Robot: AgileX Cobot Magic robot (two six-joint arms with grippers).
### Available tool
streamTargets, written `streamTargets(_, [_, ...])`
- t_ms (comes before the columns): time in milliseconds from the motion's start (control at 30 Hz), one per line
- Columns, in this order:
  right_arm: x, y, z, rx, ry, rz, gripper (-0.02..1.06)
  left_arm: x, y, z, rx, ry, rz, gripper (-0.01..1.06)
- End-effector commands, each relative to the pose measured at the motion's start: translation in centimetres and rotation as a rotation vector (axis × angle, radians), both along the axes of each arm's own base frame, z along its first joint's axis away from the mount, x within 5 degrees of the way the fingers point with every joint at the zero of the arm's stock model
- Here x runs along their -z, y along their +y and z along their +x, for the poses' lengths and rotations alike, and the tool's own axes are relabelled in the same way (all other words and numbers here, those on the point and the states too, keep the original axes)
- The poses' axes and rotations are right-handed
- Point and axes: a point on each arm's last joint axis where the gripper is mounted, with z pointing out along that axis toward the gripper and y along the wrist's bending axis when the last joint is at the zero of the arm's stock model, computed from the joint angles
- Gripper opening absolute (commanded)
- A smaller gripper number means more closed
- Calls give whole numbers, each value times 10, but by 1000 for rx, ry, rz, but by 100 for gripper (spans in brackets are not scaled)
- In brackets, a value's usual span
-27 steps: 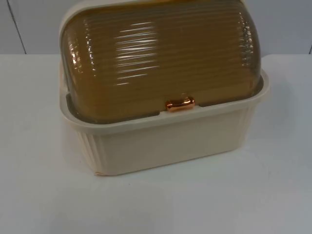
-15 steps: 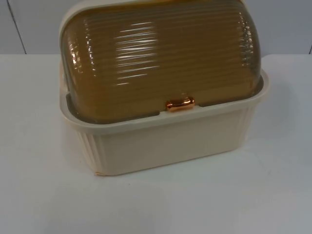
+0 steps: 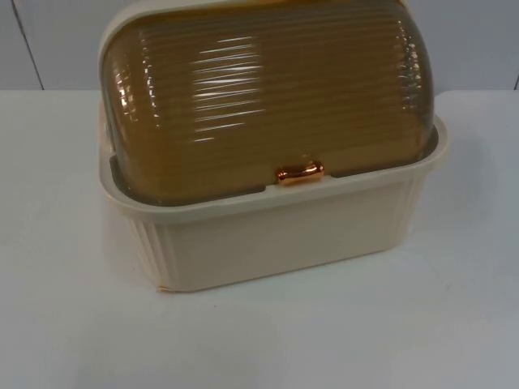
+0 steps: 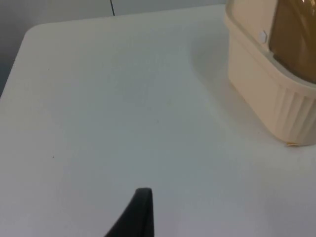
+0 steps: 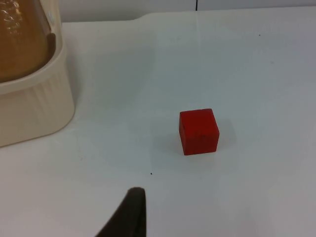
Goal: Open the box lid with the left hand, place the block into the box with the right hand, then close the box lid with the left hand.
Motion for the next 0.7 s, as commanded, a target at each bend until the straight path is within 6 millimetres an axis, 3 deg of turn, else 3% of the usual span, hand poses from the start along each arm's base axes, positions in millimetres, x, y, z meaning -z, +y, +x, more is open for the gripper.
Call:
streamTargets(0, [-1,0,0,11,-12,0,99,0,1,0,-3,-8,-6,103])
streamTargets(200, [-1,0,0,22,-13,20,99,0,1,0,-26,-5,-40,103])
streamTargets(333, [-8,-1,-2,28,3,29,99,-11,1,1,-30,3,-47,103])
streamTargets(500, [-43,0,11,19,-11,15,99,-54,4,10,-50,-78,-19,103])
streamTargets(533, [-43,0,11,19,-11,15,99,-54,4,10,-50,-78,-19,103])
streamTargets(667, [-86,0,23,15,-96,14,99,-93,4,22,-55,-185,-10,103])
